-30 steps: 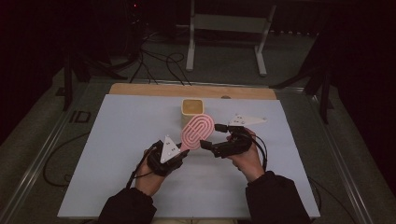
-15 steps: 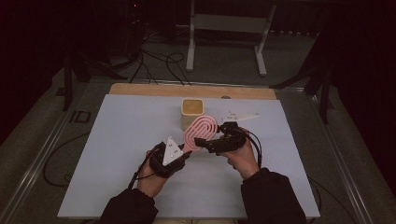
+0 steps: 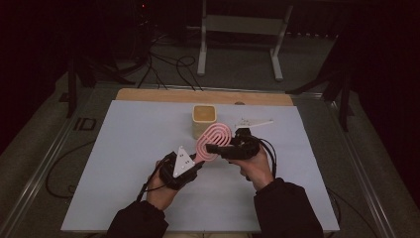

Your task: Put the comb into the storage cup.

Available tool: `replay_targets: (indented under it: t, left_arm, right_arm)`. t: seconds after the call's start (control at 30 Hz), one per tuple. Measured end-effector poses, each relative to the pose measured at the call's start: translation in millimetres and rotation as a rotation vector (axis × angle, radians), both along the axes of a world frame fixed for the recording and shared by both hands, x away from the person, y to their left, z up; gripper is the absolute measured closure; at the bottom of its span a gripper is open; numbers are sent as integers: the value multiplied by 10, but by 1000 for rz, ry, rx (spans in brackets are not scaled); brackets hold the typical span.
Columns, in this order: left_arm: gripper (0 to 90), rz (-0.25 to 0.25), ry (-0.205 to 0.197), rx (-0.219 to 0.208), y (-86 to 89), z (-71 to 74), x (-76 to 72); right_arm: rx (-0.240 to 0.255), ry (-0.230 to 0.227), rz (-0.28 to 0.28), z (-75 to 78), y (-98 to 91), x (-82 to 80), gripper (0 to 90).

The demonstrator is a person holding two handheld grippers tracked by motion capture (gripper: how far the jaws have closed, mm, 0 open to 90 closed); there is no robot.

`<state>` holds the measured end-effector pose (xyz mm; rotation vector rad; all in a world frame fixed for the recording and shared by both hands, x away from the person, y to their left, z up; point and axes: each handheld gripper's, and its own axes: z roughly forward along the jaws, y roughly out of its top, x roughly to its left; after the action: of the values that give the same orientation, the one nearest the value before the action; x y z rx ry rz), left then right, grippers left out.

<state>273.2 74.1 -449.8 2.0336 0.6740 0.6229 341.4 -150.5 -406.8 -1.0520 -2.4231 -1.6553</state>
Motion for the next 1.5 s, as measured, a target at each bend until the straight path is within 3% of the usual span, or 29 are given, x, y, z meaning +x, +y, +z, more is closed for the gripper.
replay_targets:
  t: [0.5, 0.8, 0.97, 1.2, 1.5]
  left_arm:
    - [699, -8, 0, 2, -15, -15, -9]
    - [700, -11, -1, 10, -29, -26, -14]
    - [701, -14, 4, 8, -31, -34, -11]
    - [694, -18, 18, 1, -23, -33, 3]
    - [464, -5, 63, -38, -10, -43, 47]
  right_arm:
    - [68, 72, 37, -46, 6, 18, 576]
    - [76, 76, 54, -51, 28, 4, 625]
    - [55, 59, 58, -24, 59, -36, 633]
    - [81, 78, 49, -42, 48, -31, 637]
    - [107, 84, 42, -71, 52, -22, 640]
